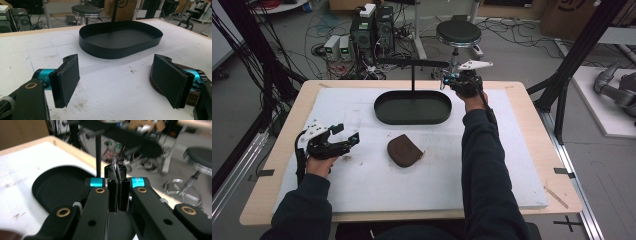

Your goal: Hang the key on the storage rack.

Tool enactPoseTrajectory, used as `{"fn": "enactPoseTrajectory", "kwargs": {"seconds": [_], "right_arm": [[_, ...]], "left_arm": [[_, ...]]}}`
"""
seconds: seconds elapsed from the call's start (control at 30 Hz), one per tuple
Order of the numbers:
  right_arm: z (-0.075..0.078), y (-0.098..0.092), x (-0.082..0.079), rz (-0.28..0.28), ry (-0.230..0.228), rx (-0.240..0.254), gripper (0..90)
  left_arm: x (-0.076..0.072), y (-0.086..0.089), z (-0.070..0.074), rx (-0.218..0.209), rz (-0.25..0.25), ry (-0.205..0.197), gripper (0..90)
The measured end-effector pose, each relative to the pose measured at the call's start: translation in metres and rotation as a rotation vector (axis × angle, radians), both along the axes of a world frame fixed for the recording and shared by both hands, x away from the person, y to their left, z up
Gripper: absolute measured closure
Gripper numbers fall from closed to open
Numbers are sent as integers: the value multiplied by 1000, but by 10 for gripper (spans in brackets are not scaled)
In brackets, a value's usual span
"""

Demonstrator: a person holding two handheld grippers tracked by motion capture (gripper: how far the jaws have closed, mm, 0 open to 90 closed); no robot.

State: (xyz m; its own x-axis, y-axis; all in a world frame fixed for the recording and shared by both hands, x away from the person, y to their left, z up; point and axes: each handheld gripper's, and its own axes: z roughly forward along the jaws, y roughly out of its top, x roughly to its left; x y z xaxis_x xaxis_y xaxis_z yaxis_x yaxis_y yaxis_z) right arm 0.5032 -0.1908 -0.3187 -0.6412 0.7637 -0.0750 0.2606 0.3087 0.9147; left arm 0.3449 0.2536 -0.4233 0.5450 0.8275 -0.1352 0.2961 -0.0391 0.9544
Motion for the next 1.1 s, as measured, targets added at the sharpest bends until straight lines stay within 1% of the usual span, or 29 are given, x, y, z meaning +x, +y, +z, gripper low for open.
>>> {"fn": "enactPoseTrajectory", "kwargs": {"seconds": [0.03,0.07,0.1,0.2,0.3,0.4,0.5,0.53,0.57,0.63,0.73,0.83,0.93,1.0,1.03,1.07,1.1], "right_arm": [[0,1,2,-7,0,4,899],[-3,2,6,-22,7,-8,899],[-4,2,7,-30,21,-1,898],[-9,1,11,-33,34,31,898],[-10,1,13,-28,30,45,898],[-12,2,15,-25,25,78,898],[-14,0,18,-35,20,110,897],[-14,0,18,-35,20,110,897],[-15,-1,18,-38,22,123,897],[-16,-2,21,-46,13,140,896],[-18,-2,22,-51,11,151,894],[-20,-1,24,-79,5,160,884],[-22,2,24,-125,-6,155,856],[-23,3,25,-132,-6,161,841],[-24,5,24,-176,-7,171,727],[-24,5,24,-176,-7,171,727],[-26,5,24,-218,1,169,699]], "left_arm": [[0,0,0,-1,0,1,226],[0,0,0,-2,-3,2,226],[0,0,0,-2,-3,2,226],[0,0,0,1,-5,3,226],[0,0,-1,-1,-5,5,226],[1,0,-1,1,-3,7,226],[1,0,-1,0,-3,8,226],[1,0,-1,-2,-5,9,226],[1,0,-1,-1,-4,8,226],[1,-1,-1,-2,-3,9,226],[2,-1,-2,-1,-4,12,226],[2,-1,-2,4,-6,11,226],[2,-1,-2,4,-6,11,226],[2,-1,-2,3,-5,13,226],[2,-1,-2,4,-4,13,226],[2,-1,-2,3,-4,12,226],[2,-1,-2,3,-4,13,226]]}}
